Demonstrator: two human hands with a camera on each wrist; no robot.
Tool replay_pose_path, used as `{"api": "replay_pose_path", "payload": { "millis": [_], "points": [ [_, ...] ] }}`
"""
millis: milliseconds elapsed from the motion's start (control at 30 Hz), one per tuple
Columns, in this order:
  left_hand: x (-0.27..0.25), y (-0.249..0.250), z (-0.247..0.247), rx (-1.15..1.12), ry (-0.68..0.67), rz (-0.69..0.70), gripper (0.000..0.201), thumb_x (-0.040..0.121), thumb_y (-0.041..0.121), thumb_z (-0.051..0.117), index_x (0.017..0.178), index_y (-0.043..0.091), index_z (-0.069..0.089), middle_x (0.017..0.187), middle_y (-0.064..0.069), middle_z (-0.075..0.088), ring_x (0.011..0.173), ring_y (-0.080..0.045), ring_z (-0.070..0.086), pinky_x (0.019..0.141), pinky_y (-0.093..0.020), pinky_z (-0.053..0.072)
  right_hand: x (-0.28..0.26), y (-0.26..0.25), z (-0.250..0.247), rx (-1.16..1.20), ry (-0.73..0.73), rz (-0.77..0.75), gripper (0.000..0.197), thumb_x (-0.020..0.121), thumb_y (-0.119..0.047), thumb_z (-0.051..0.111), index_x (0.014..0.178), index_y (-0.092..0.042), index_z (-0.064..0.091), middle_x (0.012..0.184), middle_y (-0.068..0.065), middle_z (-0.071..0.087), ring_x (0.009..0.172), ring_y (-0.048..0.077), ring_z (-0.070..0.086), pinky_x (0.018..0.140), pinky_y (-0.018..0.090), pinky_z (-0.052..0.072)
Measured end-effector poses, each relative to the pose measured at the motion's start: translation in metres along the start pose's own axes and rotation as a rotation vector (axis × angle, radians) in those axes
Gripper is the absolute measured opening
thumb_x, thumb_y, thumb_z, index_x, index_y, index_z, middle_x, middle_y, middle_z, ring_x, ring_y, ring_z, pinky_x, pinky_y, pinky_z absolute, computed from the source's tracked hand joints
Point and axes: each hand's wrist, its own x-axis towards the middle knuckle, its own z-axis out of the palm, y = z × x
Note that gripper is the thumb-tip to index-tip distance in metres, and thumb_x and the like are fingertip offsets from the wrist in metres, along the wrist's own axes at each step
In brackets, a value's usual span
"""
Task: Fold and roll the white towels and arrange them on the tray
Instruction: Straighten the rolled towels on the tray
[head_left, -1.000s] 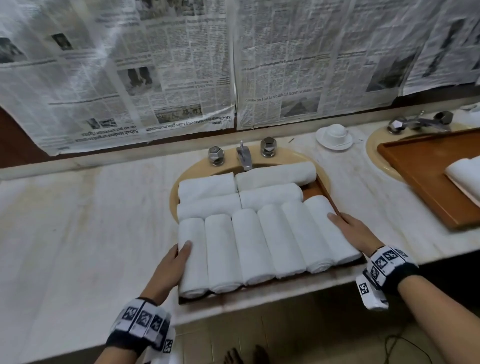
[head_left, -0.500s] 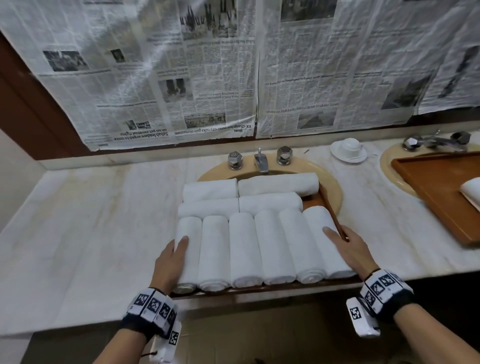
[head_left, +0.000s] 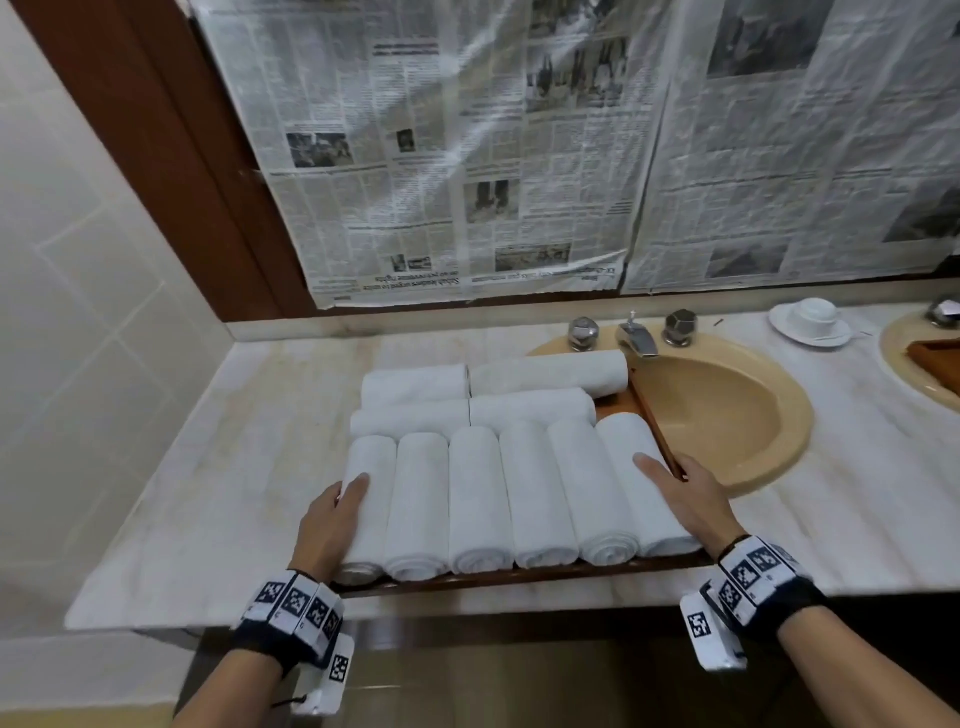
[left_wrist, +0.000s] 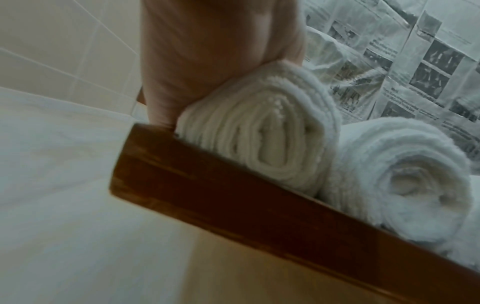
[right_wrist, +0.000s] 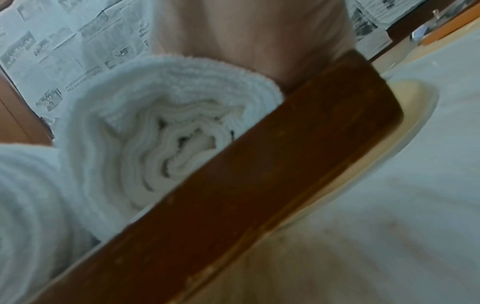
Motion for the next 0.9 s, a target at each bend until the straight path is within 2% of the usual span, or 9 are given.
{"api": "replay_pose_path", "payload": {
  "millis": [133, 233, 333, 467, 633, 733, 767, 867, 900],
  "points": [
    [0.034, -0.025, -0.062, 0.018, 0.014, 0.012, 0.049, 0.092, 0.061, 0.052, 0.110, 0.018, 0.066, 0.112, -0.006, 0.068, 0.098, -0.027, 0.063, 0.094, -0.046, 0.049, -0.013, -0.016, 0.064, 0.033, -0.002, -0.002, 0.046, 0.081, -0.058, 0.070, 0.110, -0.022, 0.064, 0.102, -0.004, 0.070, 0.091, 0.015, 0.066, 0.077, 0.034, 0.052],
    [0.055, -0.040, -0.101, 0.025, 0.019, 0.016, 0.054, 0.088, 0.062, 0.053, 0.111, 0.016, 0.067, 0.109, -0.007, 0.068, 0.097, -0.028, 0.063, 0.093, -0.047, 0.050, -0.026, -0.028, 0.108, 0.055, -0.006, 0.005, 0.053, 0.079, -0.059, 0.072, 0.115, -0.021, 0.063, 0.105, -0.004, 0.070, 0.094, 0.016, 0.066, 0.083, 0.037, 0.054],
    [0.075, -0.056, -0.132, 0.024, 0.029, 0.003, 0.042, 0.097, 0.051, 0.055, 0.112, 0.013, 0.065, 0.112, -0.009, 0.067, 0.098, -0.030, 0.062, 0.092, -0.045, 0.049, -0.032, -0.037, 0.146, 0.045, 0.004, 0.007, 0.053, 0.078, -0.060, 0.071, 0.115, -0.023, 0.063, 0.106, -0.006, 0.069, 0.098, 0.016, 0.065, 0.090, 0.040, 0.053],
    [0.097, -0.076, -0.162, 0.006, 0.042, -0.026, 0.039, 0.096, 0.050, 0.057, 0.110, 0.015, 0.065, 0.111, -0.010, 0.067, 0.098, -0.030, 0.063, 0.095, -0.049, 0.050, -0.037, -0.048, 0.187, 0.016, -0.011, 0.022, 0.058, 0.077, -0.065, 0.068, 0.123, -0.030, 0.061, 0.114, -0.008, 0.065, 0.104, 0.016, 0.061, 0.096, 0.041, 0.049],
    [0.119, -0.094, -0.183, -0.020, 0.054, -0.056, 0.040, 0.094, 0.050, 0.059, 0.112, 0.015, 0.065, 0.111, -0.010, 0.067, 0.100, -0.031, 0.063, 0.095, -0.046, 0.049, -0.034, -0.062, 0.222, -0.004, -0.034, 0.039, 0.046, 0.082, -0.059, 0.069, 0.113, -0.025, 0.061, 0.108, -0.006, 0.066, 0.093, 0.011, 0.060, 0.080, 0.033, 0.046],
    [0.129, -0.099, -0.189, -0.041, 0.080, -0.078, 0.036, 0.093, 0.050, 0.061, 0.107, 0.018, 0.066, 0.111, -0.009, 0.066, 0.101, -0.031, 0.062, 0.097, -0.047, 0.048, -0.026, -0.065, 0.234, -0.017, -0.045, 0.048, 0.047, 0.082, -0.058, 0.069, 0.113, -0.024, 0.061, 0.110, -0.005, 0.066, 0.092, 0.009, 0.060, 0.079, 0.031, 0.045],
    [0.131, -0.100, -0.190, -0.042, 0.080, -0.077, 0.033, 0.094, 0.048, 0.060, 0.107, 0.018, 0.066, 0.111, -0.009, 0.066, 0.102, -0.031, 0.062, 0.097, -0.046, 0.047, -0.025, -0.065, 0.238, -0.023, -0.051, 0.051, 0.050, 0.081, -0.059, 0.069, 0.115, -0.023, 0.061, 0.113, -0.004, 0.066, 0.095, 0.012, 0.060, 0.082, 0.032, 0.046],
    [0.139, -0.103, -0.194, -0.058, 0.082, -0.081, 0.030, 0.096, 0.044, 0.059, 0.105, 0.016, 0.066, 0.112, -0.010, 0.066, 0.101, -0.030, 0.061, 0.094, -0.043, 0.047, -0.016, -0.061, 0.248, -0.049, -0.051, 0.074, 0.083, 0.070, -0.076, 0.066, 0.131, -0.020, 0.055, 0.128, -0.001, 0.061, 0.113, 0.019, 0.058, 0.099, 0.040, 0.048],
    [0.141, -0.102, -0.194, -0.055, 0.079, -0.081, 0.030, 0.096, 0.044, 0.059, 0.105, 0.016, 0.066, 0.112, -0.010, 0.066, 0.101, -0.030, 0.061, 0.093, -0.042, 0.046, -0.014, -0.063, 0.251, -0.056, -0.050, 0.084, 0.089, 0.068, -0.078, 0.065, 0.134, -0.019, 0.053, 0.132, 0.000, 0.059, 0.117, 0.021, 0.056, 0.102, 0.043, 0.046]
  ]
}}
